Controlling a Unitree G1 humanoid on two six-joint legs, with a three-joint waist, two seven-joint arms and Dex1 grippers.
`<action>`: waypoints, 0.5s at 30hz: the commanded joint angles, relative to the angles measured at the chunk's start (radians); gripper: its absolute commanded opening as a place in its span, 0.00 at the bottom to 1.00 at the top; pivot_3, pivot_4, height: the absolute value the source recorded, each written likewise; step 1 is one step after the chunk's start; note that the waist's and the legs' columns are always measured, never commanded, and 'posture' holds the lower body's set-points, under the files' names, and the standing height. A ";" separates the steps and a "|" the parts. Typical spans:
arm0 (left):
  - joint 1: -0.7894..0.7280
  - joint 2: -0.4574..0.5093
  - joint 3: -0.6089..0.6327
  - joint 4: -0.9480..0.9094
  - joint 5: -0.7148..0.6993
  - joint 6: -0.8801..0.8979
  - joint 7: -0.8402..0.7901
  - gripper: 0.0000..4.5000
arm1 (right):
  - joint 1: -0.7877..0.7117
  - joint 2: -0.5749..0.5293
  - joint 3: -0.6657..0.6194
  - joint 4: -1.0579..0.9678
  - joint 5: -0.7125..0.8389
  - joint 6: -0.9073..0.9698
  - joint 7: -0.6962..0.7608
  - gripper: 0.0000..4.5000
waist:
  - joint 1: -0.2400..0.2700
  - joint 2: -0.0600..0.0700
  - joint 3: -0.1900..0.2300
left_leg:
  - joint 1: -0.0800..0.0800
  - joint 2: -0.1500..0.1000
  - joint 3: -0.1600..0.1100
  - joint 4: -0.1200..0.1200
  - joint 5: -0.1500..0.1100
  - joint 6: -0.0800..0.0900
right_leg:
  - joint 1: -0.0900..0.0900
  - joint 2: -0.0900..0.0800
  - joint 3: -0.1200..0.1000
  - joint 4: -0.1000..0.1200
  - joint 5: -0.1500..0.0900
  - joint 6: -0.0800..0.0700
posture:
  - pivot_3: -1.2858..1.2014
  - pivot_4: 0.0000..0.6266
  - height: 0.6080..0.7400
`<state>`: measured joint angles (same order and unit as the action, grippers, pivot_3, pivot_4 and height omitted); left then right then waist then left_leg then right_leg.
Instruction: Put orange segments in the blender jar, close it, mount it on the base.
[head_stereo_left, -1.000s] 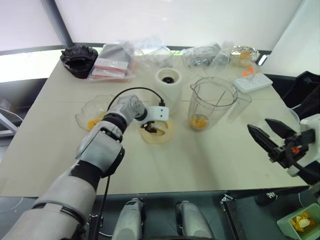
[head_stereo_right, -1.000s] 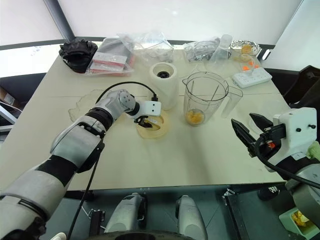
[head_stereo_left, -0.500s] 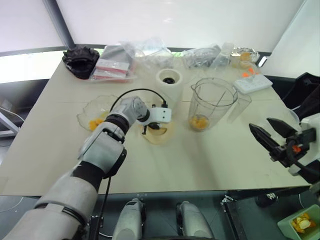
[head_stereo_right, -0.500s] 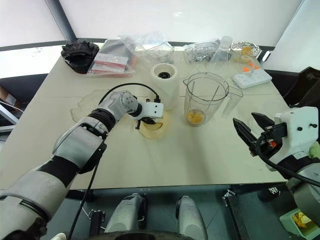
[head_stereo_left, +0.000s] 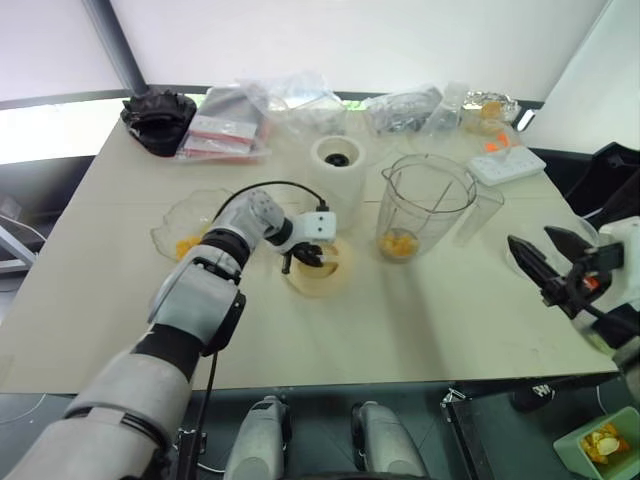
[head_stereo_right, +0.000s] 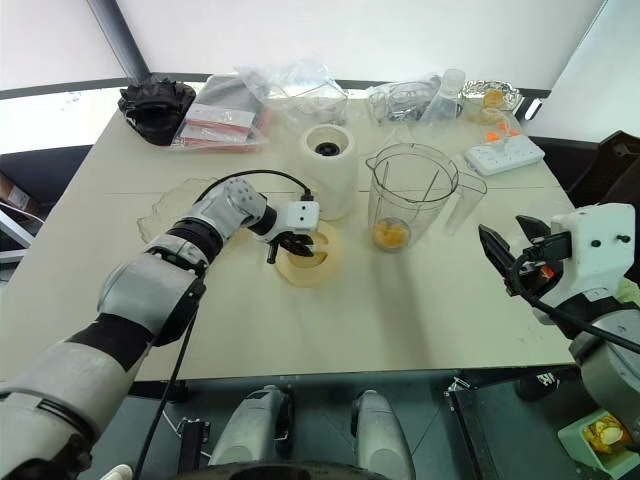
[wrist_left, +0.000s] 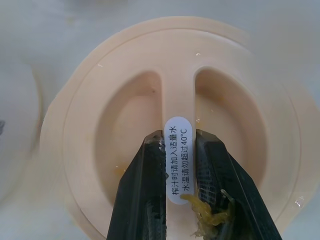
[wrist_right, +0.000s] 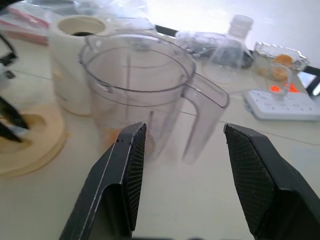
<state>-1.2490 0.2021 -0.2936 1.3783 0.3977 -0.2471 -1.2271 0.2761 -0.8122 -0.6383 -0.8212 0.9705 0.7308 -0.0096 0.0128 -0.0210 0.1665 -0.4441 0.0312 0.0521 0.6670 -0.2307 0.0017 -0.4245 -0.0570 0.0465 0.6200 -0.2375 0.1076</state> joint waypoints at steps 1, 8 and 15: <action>-0.018 0.024 0.057 -0.034 -0.068 -0.012 -0.081 0.10 | -0.042 0.060 0.045 0.053 -0.100 -0.060 0.003 0.57 | 0.000 0.000 0.000 | 0.000 0.000 0.000 0.000 0.000 0.000 | 0.000 0.000 0.000 0.000 0.000 0.000 | 0.52 0.24 1.00; -0.022 0.079 0.153 -0.094 -0.187 -0.015 -0.216 0.09 | -0.187 0.213 0.228 0.314 -0.313 -0.186 0.051 0.86 | -0.002 0.000 0.000 | 0.001 0.000 0.000 0.000 0.000 0.000 | 0.000 0.001 0.001 0.003 0.000 0.000 | 0.52 0.24 1.00; -0.012 0.145 0.181 -0.158 -0.244 -0.012 -0.247 0.09 | -0.290 0.286 0.313 0.454 -0.476 -0.277 0.066 1.00 | -0.004 0.000 0.000 | 0.002 0.000 0.000 0.000 0.000 0.000 | -0.003 0.002 0.001 0.009 0.000 0.001 | 0.52 0.24 1.00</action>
<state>-1.2478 0.3271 -0.1410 1.2666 0.1945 -0.2539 -1.4629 0.0080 -0.5406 -0.3315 -0.3800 0.5337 0.4950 0.0550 0.0092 -0.0209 0.1666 -0.4423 0.0317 0.0514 0.6674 -0.2307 0.0018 -0.4275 -0.0544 0.0472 0.6291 -0.2377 0.1087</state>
